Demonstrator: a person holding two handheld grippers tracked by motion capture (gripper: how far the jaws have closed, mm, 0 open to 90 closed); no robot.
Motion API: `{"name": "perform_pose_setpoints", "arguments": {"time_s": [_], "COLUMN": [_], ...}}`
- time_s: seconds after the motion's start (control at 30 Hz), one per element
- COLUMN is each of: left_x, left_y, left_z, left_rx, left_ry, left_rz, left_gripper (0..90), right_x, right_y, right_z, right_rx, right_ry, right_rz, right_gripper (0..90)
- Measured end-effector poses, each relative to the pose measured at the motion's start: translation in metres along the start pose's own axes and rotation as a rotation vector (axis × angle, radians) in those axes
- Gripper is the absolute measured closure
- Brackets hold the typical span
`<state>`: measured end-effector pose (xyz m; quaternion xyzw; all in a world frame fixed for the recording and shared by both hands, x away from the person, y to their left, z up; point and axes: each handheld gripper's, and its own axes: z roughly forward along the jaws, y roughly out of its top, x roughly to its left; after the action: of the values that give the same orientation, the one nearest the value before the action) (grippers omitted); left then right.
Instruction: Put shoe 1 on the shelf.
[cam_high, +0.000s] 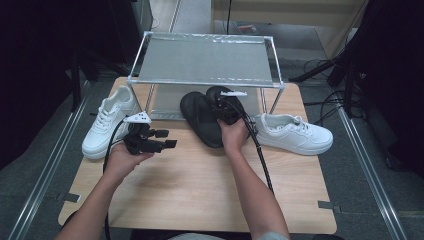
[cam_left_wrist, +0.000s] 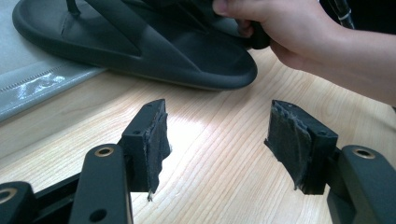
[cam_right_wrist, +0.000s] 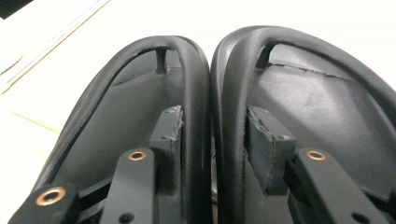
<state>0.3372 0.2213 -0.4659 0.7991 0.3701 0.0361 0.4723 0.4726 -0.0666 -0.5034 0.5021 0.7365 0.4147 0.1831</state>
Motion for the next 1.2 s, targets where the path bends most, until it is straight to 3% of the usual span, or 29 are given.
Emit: {"name": "perform_pose_setpoints", "arguments": {"time_s": [0.47,0.77,0.83,0.93,1.07,1.2], "left_x": [0.000,-0.001,0.001,0.004,0.006,0.011], "left_y": [-0.001,-0.001,0.001,0.008,0.024,0.049], "left_z": [0.001,0.002,0.004,0.008,0.013,0.018], "left_rx": [0.009,0.008,0.021,0.045,0.065,0.068], "left_ry": [0.001,-0.006,-0.025,-0.023,-0.005,-0.029], "left_rz": [0.000,0.001,-0.005,-0.018,0.032,0.041], "left_gripper": [39.6,43.0,48.0,54.2,60.1,68.8], "right_x": [0.002,-0.003,-0.005,-0.006,-0.004,0.001], "right_y": [-0.019,-0.039,-0.044,-0.053,-0.060,-0.070], "right_z": [-0.043,-0.085,-0.091,-0.099,-0.102,-0.102], "right_rx": [-0.022,-0.047,-0.043,-0.038,-0.038,-0.010], "right_ry": [0.048,0.124,0.136,0.156,0.170,0.187], "right_rz": [-0.030,-0.046,-0.039,-0.045,-0.057,-0.097], "right_gripper": [56.7,60.8,61.8,64.0,67.4,73.4]}}
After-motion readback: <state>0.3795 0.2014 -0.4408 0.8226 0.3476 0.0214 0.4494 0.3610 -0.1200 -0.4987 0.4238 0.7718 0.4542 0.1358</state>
